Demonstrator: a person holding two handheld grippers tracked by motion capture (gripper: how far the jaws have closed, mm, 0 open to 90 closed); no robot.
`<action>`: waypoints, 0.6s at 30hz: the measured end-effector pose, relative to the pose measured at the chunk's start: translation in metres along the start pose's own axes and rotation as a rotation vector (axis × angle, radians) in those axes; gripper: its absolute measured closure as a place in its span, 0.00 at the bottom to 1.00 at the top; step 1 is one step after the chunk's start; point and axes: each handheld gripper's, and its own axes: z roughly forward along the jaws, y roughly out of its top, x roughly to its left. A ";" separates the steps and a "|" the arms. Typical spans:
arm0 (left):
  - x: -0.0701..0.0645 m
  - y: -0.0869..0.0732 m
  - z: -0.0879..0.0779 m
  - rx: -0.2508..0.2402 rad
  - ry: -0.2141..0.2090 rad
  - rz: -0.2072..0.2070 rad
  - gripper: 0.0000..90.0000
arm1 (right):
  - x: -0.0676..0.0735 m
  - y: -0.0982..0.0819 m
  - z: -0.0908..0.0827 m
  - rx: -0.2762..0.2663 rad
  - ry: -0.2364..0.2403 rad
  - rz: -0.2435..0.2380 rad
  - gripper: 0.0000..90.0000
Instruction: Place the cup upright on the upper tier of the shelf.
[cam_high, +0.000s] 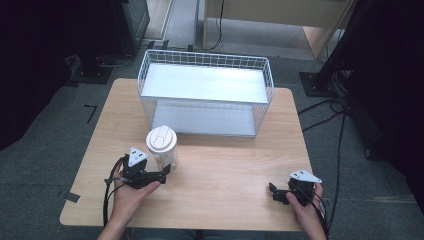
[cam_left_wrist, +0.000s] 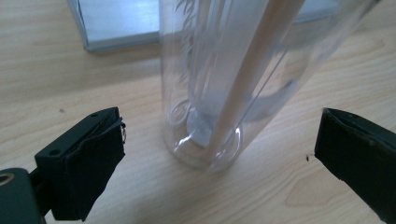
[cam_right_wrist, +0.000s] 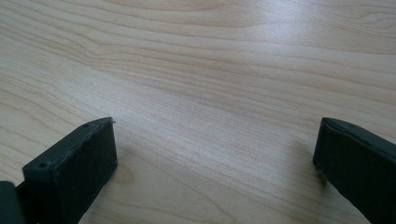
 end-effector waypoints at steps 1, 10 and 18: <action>0.000 0.001 0.001 -0.002 -0.009 -0.001 0.02 | 0.000 0.000 0.000 0.000 0.000 0.000 0.00; -0.006 0.008 0.011 -0.027 0.004 0.004 0.02 | 0.000 0.000 0.000 0.000 0.000 0.000 0.00; -0.013 0.022 0.015 -0.049 0.011 0.005 0.08 | 0.000 0.000 0.000 0.000 0.000 0.000 0.00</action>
